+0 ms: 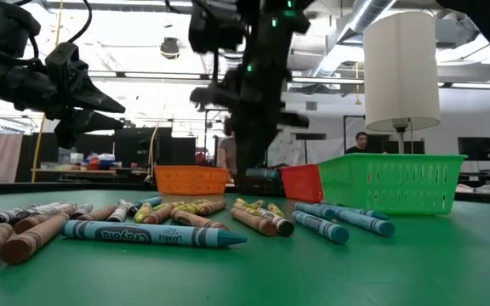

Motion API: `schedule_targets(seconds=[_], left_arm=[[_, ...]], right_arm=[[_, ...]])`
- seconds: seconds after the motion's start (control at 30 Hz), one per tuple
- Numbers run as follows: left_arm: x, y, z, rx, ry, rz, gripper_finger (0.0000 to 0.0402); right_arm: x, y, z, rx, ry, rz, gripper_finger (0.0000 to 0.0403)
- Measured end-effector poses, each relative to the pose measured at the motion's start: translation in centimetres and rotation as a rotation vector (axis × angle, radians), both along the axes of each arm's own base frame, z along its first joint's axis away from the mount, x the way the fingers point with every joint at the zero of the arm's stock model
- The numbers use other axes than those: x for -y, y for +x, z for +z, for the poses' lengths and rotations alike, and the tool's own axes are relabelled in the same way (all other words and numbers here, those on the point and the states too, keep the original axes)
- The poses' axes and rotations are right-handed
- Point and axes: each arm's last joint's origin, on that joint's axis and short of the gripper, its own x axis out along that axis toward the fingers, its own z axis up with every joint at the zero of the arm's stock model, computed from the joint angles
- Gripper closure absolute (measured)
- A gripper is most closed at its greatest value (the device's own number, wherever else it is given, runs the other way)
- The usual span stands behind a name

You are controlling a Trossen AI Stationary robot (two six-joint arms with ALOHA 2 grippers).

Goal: Sort crayons
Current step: Put the light blue crayon into the green bin

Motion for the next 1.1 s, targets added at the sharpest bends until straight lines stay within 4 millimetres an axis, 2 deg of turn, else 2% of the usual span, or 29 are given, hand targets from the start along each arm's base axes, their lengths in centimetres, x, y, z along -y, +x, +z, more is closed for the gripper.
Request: schedule_targets(seconds=[0.17, 0.3, 0.5, 0.63, 0.8, 1.1], left_arm=[[0.0, 0.0, 0.0, 0.0, 0.0, 0.0, 0.0239], [0.0, 0.0, 0.0, 0.0, 0.0, 0.0, 0.0239], [0.0, 0.0, 0.0, 0.0, 0.0, -0.001, 0.0239], [0.0, 0.0, 0.0, -0.002, -0.001, -0.001, 0.0239], [0.0, 0.0, 0.0, -0.005, -0.004, 0.0, 0.0239], [0.0, 0.0, 0.0, -0.001, -0.013, 0.001, 0.0239]], right_arm=[[-1.5, -1.6, 3.1, -0.131, -0.059, -0.064, 0.04], [-3.5, -3.9, 5.9, -0.233, -0.088, -0.14, 0.04], [-7.0, -7.2, 8.9, -0.114, -0.067, -0.294, 0.0401], [-8.3, -9.8, 8.2, -0.087, -0.091, -0.442, 0.0401], [-8.7, -12.4, 6.3, -0.107, -0.114, -0.59, 0.0401], [-7.7, -11.9, 3.4, -0.061, -0.079, -0.624, 0.0401]])
